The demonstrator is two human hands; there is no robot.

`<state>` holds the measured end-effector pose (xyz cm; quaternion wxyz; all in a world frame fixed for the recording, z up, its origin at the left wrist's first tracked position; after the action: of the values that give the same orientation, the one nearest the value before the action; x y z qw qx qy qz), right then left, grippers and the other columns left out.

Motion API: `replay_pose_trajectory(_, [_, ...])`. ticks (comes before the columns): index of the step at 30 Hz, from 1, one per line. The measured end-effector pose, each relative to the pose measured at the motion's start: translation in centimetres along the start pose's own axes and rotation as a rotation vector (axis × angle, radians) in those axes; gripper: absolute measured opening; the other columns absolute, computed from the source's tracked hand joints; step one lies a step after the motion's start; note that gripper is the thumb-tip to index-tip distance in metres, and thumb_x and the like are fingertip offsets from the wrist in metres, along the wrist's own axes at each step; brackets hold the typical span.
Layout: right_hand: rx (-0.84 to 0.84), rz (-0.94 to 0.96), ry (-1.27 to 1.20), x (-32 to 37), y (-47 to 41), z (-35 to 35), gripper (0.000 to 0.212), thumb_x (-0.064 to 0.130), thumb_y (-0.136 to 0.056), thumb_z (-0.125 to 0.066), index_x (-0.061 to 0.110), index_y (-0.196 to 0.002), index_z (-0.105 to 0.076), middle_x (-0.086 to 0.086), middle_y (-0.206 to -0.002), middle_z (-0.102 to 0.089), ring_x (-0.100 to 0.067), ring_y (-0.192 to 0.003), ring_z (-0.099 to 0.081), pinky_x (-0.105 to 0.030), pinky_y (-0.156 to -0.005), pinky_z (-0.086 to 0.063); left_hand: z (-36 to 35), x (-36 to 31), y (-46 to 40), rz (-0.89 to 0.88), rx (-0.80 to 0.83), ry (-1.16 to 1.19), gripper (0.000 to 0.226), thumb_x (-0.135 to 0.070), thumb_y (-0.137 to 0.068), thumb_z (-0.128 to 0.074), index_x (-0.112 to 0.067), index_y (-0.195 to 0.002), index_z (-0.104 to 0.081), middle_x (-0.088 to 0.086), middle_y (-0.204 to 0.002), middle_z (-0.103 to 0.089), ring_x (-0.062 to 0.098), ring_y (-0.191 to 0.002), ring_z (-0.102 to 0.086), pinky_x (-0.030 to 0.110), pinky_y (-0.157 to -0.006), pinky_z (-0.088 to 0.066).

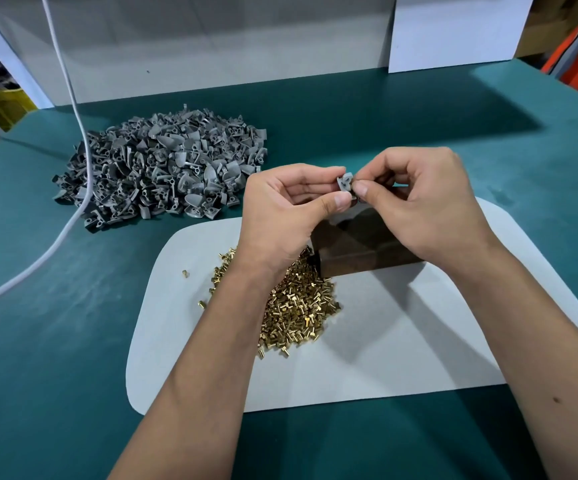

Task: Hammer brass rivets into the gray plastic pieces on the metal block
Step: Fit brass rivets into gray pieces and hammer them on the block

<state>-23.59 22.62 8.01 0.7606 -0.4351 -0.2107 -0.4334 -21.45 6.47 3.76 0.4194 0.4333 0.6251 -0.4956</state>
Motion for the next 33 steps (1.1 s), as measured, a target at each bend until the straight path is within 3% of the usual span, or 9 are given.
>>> replay_pose_trajectory(6, [-0.013, 0.025, 0.036, 0.4, 0.2, 0.0, 0.010, 0.014, -0.086, -0.075, 0.020, -0.079, -0.075, 0.012, -0.071, -0.070, -0.010, -0.069, -0.065, -0.026, -0.069, -0.053, -0.1, 0.1, 0.2, 0.013, -0.022, -0.012, 0.030, 0.015, -0.074, -0.080, -0.004, -0.097, -0.076, 0.012, -0.088, -0.078, 0.023, -0.084, -0.074, 0.043, -0.087, -0.063])
replay_pose_trajectory(13, [-0.038, 0.040, 0.081, 0.7, 0.3, 0.0, 0.009, 0.014, -0.085, -0.074, 0.019, -0.078, -0.075, 0.013, -0.071, -0.070, -0.009, -0.069, -0.065, -0.017, -0.066, -0.049, -0.1, 0.2, 0.2, 0.004, -0.045, -0.027, 0.029, 0.016, -0.074, -0.080, -0.003, -0.096, -0.076, 0.008, -0.084, -0.078, 0.019, -0.080, -0.074, 0.035, -0.081, -0.064])
replay_pose_trajectory(19, [0.025, 0.034, 0.037, 0.1, 0.1, -0.2, 0.007, 0.014, -0.089, -0.072, 0.017, -0.085, -0.076, 0.012, -0.079, -0.073, -0.010, -0.078, -0.067, -0.030, -0.079, -0.053, -0.3, 0.3, 0.1, 0.014, -0.009, -0.025, 0.028, 0.015, -0.077, -0.079, -0.003, -0.098, -0.075, 0.011, -0.086, -0.077, 0.020, -0.082, -0.073, 0.037, -0.082, -0.063])
replay_pose_trajectory(27, [0.131, 0.037, -0.058, -0.3, -0.2, 0.0, 0.019, 0.010, -0.099, -0.060, 0.016, -0.093, -0.076, 0.019, -0.071, -0.065, 0.003, -0.067, -0.058, -0.015, -0.070, -0.040, -0.6, 0.5, 0.1, 0.043, 0.009, 0.022, 0.030, 0.012, -0.082, -0.076, 0.002, -0.111, -0.073, 0.029, -0.097, -0.074, 0.034, -0.089, -0.073, 0.048, -0.091, -0.061])
replay_pose_trajectory(31, [0.116, 0.062, -0.037, -0.1, -0.1, 0.1, 0.017, 0.009, -0.098, -0.061, 0.017, -0.093, -0.076, 0.027, -0.070, -0.065, 0.003, -0.070, -0.061, -0.015, -0.070, -0.042, -0.7, 0.5, 0.2, 0.045, 0.002, 0.056, 0.029, 0.012, -0.083, -0.074, 0.003, -0.111, -0.073, 0.028, -0.096, -0.075, 0.031, -0.086, -0.075, 0.040, -0.087, -0.063])
replay_pose_trajectory(33, [0.080, 0.102, -0.022, 0.3, -0.1, 0.4, 0.012, 0.010, -0.095, -0.066, 0.013, -0.095, -0.077, 0.018, -0.082, -0.071, -0.004, -0.082, -0.067, -0.026, -0.076, -0.051, -0.7, 0.5, 0.1, 0.047, 0.005, 0.084, 0.029, 0.012, -0.084, -0.073, 0.003, -0.111, -0.073, 0.023, -0.095, -0.076, 0.029, -0.086, -0.076, 0.034, -0.083, -0.063])
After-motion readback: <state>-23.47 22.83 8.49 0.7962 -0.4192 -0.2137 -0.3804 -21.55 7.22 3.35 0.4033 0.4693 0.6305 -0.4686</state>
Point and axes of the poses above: each hand's wrist, its own y-axis away from the middle knuckle, its own z-axis out of the back of the hand, x = y × z, the point moved 8 cm from there along -y, towards the middle knuckle
